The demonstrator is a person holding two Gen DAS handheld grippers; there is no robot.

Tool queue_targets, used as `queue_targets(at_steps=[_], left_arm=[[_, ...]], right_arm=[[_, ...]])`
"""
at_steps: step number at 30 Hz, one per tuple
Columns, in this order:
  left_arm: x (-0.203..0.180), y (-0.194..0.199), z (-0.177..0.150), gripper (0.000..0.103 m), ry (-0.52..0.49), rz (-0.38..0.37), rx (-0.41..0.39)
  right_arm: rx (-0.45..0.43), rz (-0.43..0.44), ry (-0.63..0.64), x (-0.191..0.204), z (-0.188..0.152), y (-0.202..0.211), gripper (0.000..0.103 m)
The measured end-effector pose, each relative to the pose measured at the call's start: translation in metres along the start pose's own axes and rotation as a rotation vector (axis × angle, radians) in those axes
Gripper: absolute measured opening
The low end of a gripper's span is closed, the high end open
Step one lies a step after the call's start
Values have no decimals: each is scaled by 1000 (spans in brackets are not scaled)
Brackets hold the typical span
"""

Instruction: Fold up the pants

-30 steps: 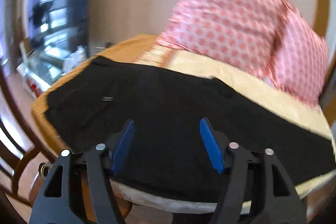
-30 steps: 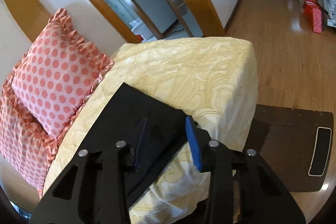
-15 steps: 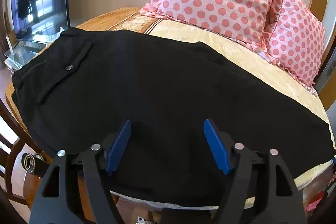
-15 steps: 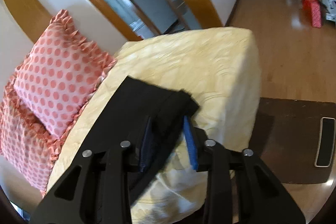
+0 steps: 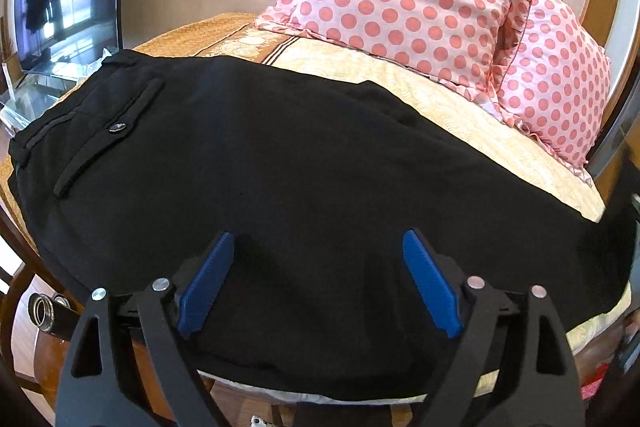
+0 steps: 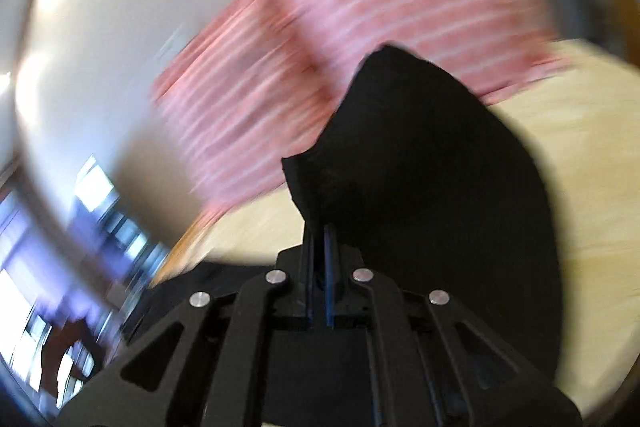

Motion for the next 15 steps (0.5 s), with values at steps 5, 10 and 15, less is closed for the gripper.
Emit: queue_targets(at_steps=[5,10,15], left_arm=[[8,11,5,88,79,-67,43],[43,41,22,88,159,-55,-8],[88,55,36,88,263,-10,-50]], right_arm=[[299,147,165,93,-86,-92,4],[173,204,83,109,-59,-83,4],[257,262,318,161,-101,-86,4]])
Point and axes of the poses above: each gripper's, at about its wrist camera, not at the fingertips, and y roughly against the way its jaws point, x to its left, z to its top, the point moved 9 cm from there along -y, roughly the way its jaws point, and after that the axes turned 11 degrees about y, right-handed, at the moved point
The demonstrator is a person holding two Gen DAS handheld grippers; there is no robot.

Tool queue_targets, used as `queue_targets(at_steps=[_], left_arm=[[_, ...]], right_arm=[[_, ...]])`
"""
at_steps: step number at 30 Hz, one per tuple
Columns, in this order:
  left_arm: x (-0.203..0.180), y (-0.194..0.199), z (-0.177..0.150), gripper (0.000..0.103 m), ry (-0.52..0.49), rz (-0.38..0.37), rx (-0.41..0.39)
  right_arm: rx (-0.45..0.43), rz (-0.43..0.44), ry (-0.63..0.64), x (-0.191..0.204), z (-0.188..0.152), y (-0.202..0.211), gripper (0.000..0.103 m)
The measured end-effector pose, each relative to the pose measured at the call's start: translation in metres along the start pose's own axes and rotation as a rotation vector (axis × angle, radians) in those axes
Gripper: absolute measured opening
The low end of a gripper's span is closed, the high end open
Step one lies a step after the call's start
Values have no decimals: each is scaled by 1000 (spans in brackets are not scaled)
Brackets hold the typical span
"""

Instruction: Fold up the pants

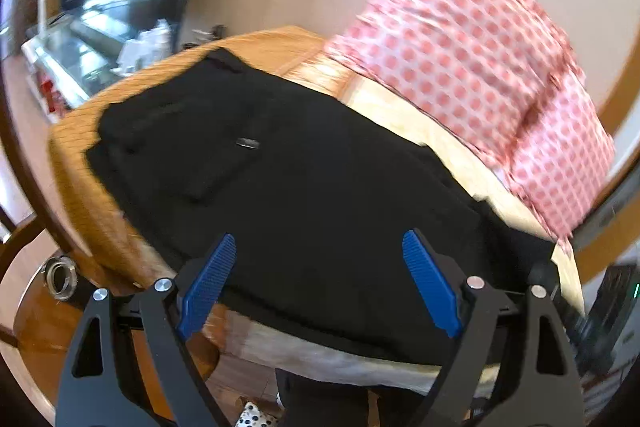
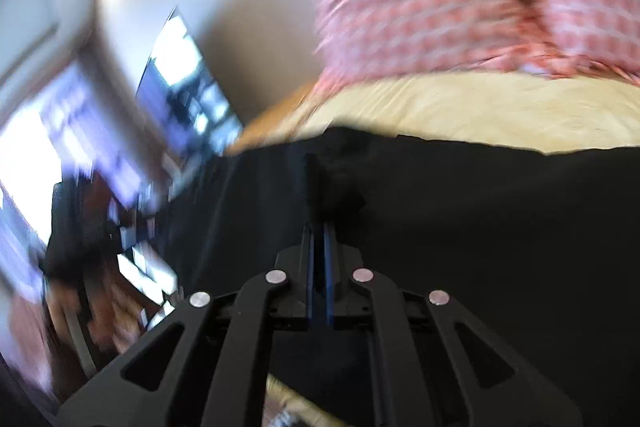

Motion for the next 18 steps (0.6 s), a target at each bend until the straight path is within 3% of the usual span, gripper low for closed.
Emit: queue_targets(at_steps=[4,6,7,8,9,12,15,18], left_arm=[[26,6,9,88,76,12,-9],[38,6,11,88,105,21,-1],[42,6,10,88,118,19,8],[46,4,11,88,135,12,23],[49,2,10,88,152,6,34],[55,-1,9,88,179,3,52],[57,-5,10,88,196,-2,64],[59,-8,13,88,209,9,68]], right_arm=[[63,-50,180,21,-23,-6,7],[127,-44,239,26,-36,-12,26],[131,-22,257,30,-39,-11,44],[114,-10,280,36,-39,-8,69],[88,-25,293,39,-35,-2,78],[15,-5,280,46,-24,6,81],[131,0,238,43,-44,-14,82],[105,8,238,46,-42,-9,82]])
Point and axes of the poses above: each gripper's, at about its wrist camera, not at the fingertips, and y roughly against the way its jaws point, x to its left, z to its top, the point moved 9 cm from there along -y, roughly the way its jaws point, and after that the axes turned 11 degrees about y, right-handed, at the moved point
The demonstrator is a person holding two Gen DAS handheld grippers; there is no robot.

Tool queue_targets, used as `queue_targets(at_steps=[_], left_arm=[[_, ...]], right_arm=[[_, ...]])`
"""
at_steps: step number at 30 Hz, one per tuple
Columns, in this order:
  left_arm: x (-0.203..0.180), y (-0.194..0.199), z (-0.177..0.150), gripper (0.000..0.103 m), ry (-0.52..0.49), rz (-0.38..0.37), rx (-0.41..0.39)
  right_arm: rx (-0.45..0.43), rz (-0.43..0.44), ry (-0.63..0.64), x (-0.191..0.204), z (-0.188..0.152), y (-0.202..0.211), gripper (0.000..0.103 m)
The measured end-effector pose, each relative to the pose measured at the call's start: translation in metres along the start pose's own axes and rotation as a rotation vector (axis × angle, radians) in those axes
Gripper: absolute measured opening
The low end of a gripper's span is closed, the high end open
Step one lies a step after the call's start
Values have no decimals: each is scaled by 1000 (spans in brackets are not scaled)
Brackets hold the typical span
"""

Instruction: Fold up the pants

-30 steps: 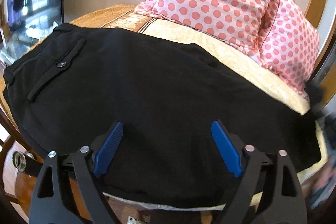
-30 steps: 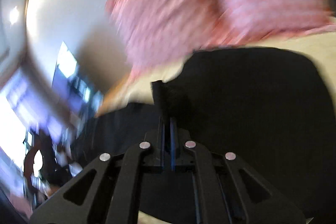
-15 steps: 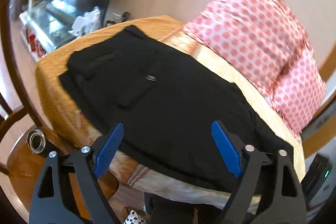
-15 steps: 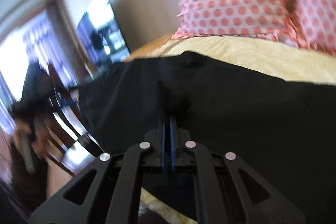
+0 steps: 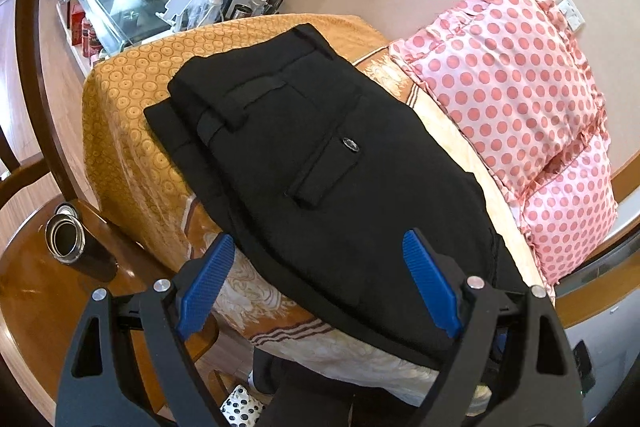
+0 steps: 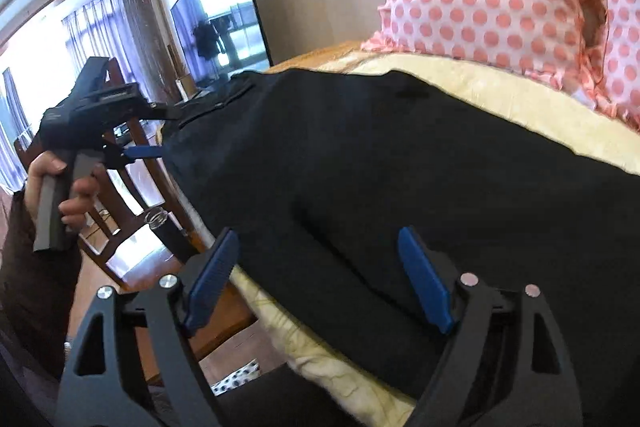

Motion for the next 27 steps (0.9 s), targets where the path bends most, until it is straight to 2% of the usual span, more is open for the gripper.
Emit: queue_targets(at_steps=[6,15,21,24,27], left_arm=[[12,-10,5,88,64,49,26],[13,-6,13,88,144,52,19],[-1,-2,13,88,104,41,0],[0,-4,16,87,154,17,-8],[-9,1,25,76,144,-4,-69]], right_arm=[[-23,17,-47,-10,0,5,82],[-35,33,-63,-10,4,2,83],[-50,43,-70,-11,4,2,84],[-57,41,-67,-11,3,2,85],[-67,44,-73,-12,3,4,85]])
Point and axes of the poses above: each gripper's, at about its wrist camera, not at the fingertips, and y roughly against the way its jaws point, x to its left, z to its top, the point moved 9 cm from there along -y, roughly the way its jaws point, and after that the axes turned 11 degrees about y, right-handed, at the moved point
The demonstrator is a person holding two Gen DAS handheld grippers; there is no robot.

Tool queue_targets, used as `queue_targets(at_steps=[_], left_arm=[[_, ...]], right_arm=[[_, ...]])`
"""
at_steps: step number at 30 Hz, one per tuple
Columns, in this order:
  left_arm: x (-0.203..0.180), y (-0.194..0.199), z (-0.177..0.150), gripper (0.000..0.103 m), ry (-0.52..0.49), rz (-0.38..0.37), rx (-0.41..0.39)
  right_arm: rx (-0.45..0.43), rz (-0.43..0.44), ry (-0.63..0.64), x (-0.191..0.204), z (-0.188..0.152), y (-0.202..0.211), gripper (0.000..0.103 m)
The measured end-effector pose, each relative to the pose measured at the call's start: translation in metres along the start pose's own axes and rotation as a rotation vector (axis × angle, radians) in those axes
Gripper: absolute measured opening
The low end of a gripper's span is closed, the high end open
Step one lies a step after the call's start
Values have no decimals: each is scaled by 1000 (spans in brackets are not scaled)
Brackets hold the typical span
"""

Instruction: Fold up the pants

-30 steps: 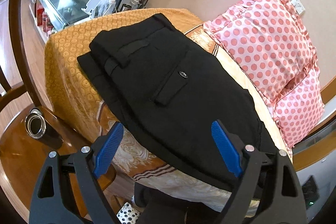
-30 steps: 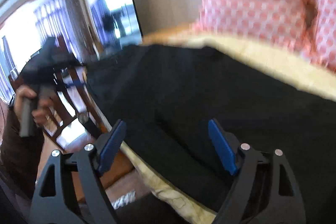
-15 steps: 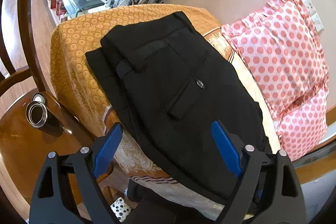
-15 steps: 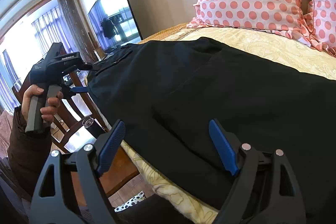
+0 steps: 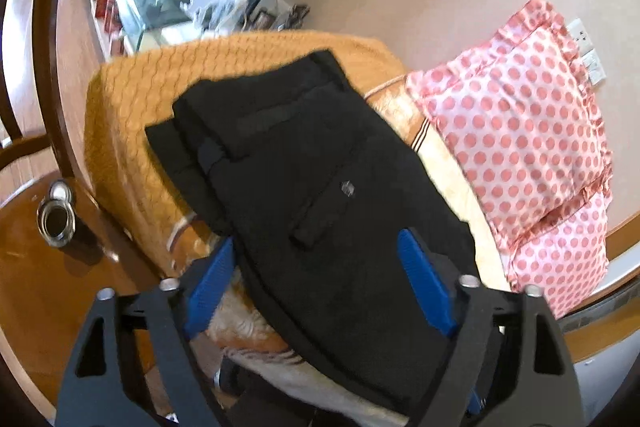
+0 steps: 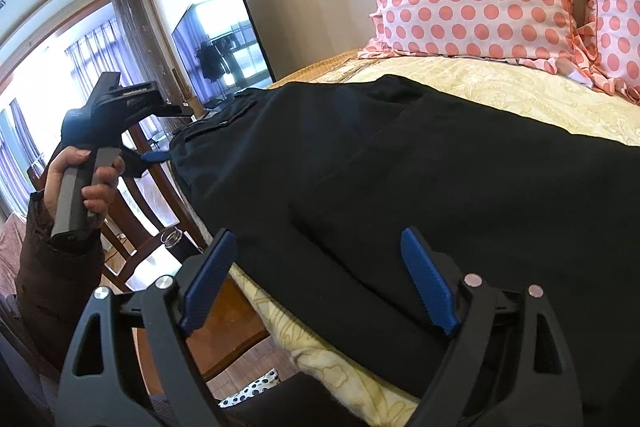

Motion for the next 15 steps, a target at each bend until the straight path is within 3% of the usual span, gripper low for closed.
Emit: queue_targets(at_steps=[2,5,11,15], left_arm=[[-2,-2,4,52,-9,18,-26],[-4,-5,5,25,-53,76,-92],[-39,7,-5,14,-238,133,-236],[-110,17,-31,13,-421,51,-262]], right_arm=[[-12,1,-13,-2,0,4,85],[-40,-15,-35,-11,0,17,86],[-148,-107,-104,-49,-1,75,90],[-242,-219,-183,-90,-10,129,91]])
Point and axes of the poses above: each gripper's, at about its wrist camera, not at the fingertips, and y roughly against the way its jaws point, x to its left, z to its top, the point moved 9 cm from there along -y, roughly the way its jaws point, and after that the axes turned 11 degrees about y, right-handed, at the moved point
